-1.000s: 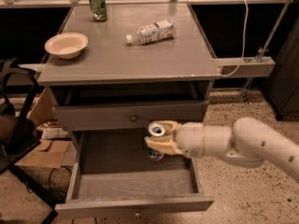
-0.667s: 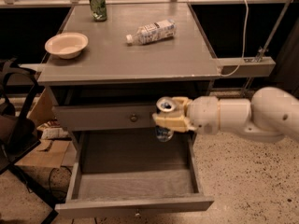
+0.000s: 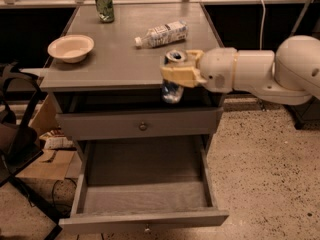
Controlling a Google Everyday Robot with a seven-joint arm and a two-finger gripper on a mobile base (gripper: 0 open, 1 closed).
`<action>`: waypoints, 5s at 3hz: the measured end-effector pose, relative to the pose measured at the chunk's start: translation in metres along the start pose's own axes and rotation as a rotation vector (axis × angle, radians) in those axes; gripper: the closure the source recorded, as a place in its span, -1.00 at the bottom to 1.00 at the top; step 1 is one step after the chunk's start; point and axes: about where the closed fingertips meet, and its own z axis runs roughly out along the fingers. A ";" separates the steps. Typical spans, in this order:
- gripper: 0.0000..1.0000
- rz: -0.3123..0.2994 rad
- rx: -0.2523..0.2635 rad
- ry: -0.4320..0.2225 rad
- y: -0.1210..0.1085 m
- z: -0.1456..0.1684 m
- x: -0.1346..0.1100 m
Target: Pick redbull can from middle drawer and place on counter
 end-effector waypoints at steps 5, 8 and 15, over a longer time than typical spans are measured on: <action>1.00 -0.105 0.244 0.057 -0.120 0.177 -0.068; 0.46 -0.007 0.217 0.069 -0.149 0.210 -0.006; -1.00 -0.381 0.146 0.038 -0.131 0.069 -0.143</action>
Offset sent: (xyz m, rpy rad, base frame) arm 0.1198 0.0668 0.0639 -0.0146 -0.1432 -0.2646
